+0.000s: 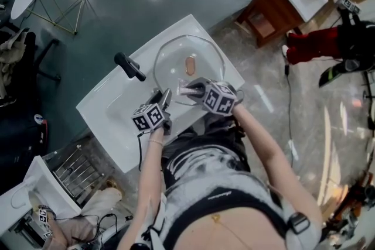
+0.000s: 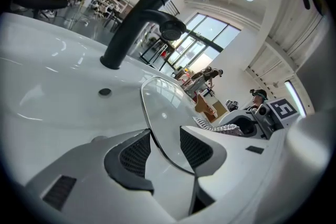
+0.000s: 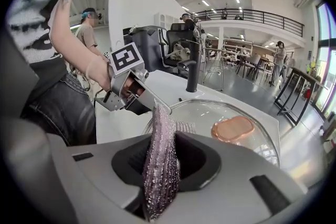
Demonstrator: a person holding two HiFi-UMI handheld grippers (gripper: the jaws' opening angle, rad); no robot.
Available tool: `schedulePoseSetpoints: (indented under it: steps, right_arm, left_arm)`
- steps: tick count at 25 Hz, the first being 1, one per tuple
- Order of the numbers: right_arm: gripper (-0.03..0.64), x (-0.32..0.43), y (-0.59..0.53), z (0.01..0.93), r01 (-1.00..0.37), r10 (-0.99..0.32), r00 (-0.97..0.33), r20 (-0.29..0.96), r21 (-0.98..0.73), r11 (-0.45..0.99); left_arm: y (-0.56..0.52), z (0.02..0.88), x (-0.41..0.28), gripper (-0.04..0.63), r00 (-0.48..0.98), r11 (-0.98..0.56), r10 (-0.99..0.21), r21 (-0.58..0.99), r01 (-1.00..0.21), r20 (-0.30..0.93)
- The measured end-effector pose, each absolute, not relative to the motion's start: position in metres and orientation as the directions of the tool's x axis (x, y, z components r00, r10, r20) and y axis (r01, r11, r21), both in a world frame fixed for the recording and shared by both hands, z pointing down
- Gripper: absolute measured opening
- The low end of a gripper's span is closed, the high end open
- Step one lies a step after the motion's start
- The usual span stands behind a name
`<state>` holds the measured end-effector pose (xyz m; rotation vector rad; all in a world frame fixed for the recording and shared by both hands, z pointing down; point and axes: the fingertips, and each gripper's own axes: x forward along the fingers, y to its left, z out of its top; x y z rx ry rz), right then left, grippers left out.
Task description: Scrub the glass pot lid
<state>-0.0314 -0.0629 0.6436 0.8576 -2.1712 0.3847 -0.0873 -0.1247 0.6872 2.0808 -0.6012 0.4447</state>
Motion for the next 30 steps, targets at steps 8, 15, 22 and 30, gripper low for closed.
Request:
schedulePoseSetpoints:
  steps: [8, 15, 22, 30]
  right_arm:
    - [0.097, 0.028, -0.054, 0.644, -0.788, -0.538, -0.433, 0.724, -0.014, 0.616]
    - [0.097, 0.042, -0.056, 0.644, -0.819, -0.572, -0.395, 0.719, 0.006, 0.573]
    - [0.089, 0.042, -0.058, 0.609, -0.866, -0.661, -0.374, 0.651, 0.011, 0.501]
    - [0.084, 0.009, -0.052, 0.544, -0.885, -0.771, -0.431, 0.469, -0.054, 0.462]
  left_arm:
    - [-0.124, 0.687, -0.087, 0.173, 0.806, -0.493, -0.246, 0.646, -0.582, 0.538]
    - [-0.126, 0.686, -0.091, 0.192, 0.785, -0.539, -0.262, 0.590, -0.601, 0.561]
    - [-0.124, 0.634, -0.100, 0.152, 0.739, -0.764, -0.348, 0.282, -0.580, 0.577]
    - [-0.096, 0.553, -0.079, 0.038, 0.847, -0.854, -0.340, 0.243, -0.460, 0.409]
